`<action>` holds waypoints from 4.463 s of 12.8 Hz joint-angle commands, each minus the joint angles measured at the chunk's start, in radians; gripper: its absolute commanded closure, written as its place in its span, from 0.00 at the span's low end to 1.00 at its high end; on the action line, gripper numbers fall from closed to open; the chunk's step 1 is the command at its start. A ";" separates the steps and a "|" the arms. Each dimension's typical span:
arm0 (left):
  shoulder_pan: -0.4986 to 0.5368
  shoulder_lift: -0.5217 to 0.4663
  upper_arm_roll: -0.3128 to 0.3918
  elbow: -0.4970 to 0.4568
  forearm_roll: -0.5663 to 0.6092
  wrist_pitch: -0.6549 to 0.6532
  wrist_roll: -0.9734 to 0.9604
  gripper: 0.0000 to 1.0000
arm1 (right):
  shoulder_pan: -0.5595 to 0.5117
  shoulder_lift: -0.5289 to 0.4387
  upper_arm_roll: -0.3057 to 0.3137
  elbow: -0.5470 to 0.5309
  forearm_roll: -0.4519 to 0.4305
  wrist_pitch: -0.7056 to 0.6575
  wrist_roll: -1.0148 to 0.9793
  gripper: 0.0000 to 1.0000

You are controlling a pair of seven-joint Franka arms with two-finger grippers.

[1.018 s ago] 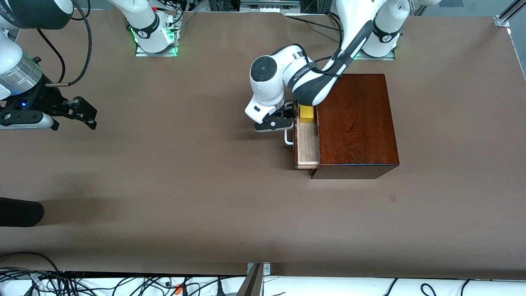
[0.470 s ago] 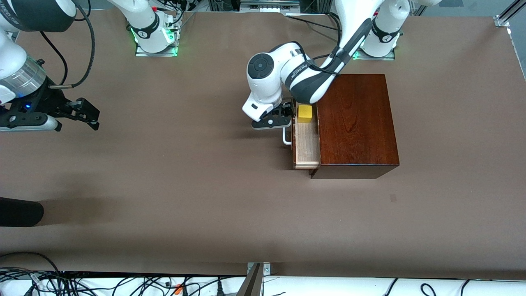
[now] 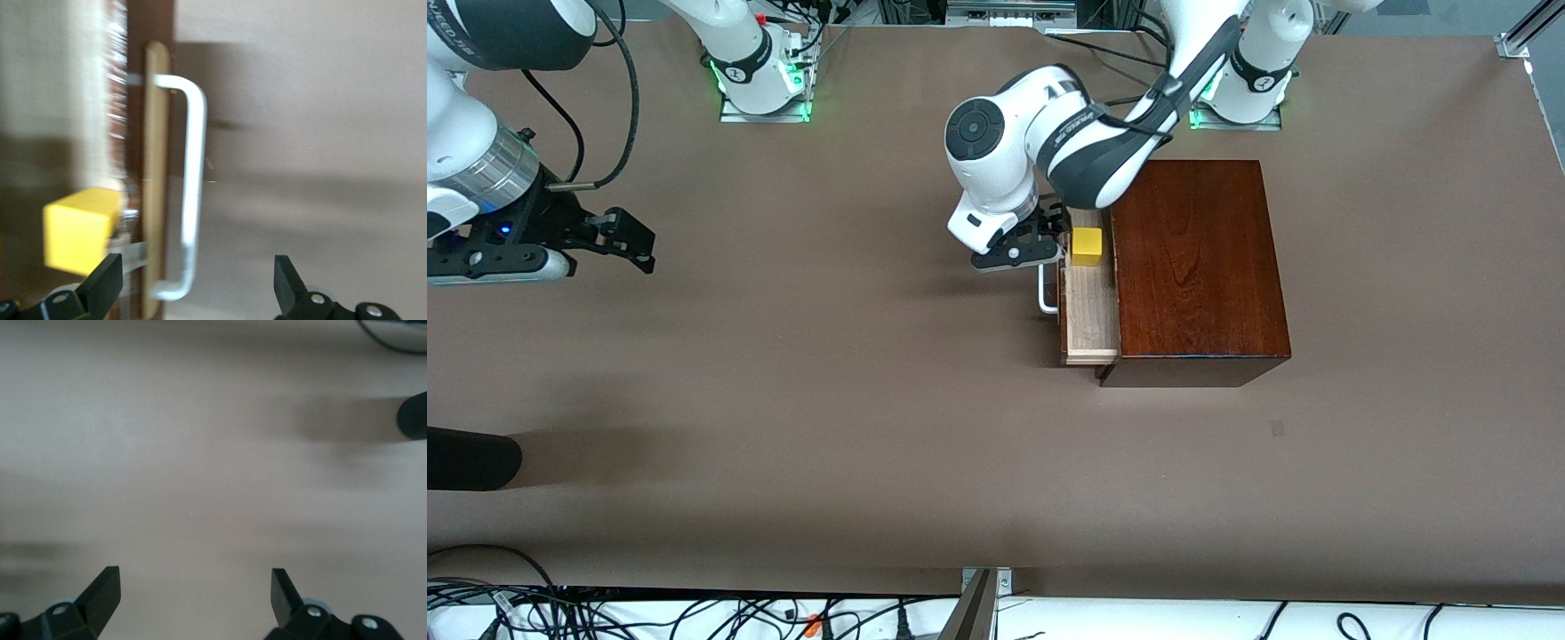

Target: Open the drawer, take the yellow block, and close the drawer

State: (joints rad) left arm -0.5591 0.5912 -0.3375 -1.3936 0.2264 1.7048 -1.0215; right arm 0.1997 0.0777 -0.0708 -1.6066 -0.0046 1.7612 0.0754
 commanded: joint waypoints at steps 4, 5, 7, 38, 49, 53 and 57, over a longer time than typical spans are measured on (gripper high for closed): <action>0.172 -0.158 0.017 0.056 -0.022 -0.238 0.373 0.00 | 0.003 -0.026 0.058 0.031 0.021 -0.080 -0.014 0.00; 0.221 -0.192 0.014 0.058 -0.024 -0.260 0.441 0.00 | 0.001 -0.027 0.059 0.049 0.029 -0.094 -0.008 0.00; 0.333 -0.244 0.009 0.061 -0.038 -0.269 0.610 0.00 | 0.003 -0.027 0.066 0.057 0.082 -0.140 -0.009 0.00; 0.475 -0.617 0.373 -0.303 -0.240 -0.062 0.997 0.00 | 0.728 0.737 0.253 0.518 -0.356 0.281 -0.313 0.00; 0.475 -0.617 0.371 -0.303 -0.240 -0.063 0.998 0.00 | 0.719 0.783 0.253 0.516 -0.359 0.333 -0.384 0.00; 0.475 -0.617 0.371 -0.301 -0.240 -0.063 0.998 0.00 | 0.721 0.783 0.253 0.514 -0.354 0.319 -0.379 0.18; 0.475 -0.617 0.371 -0.301 -0.240 -0.065 1.000 0.00 | 0.724 0.778 0.255 0.516 -0.354 0.316 -0.375 0.75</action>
State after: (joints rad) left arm -0.0799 -0.0266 0.0342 -1.7071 -0.0341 1.6535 -0.0146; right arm 0.9175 0.8473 0.1821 -1.1171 -0.3516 2.0919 -0.2911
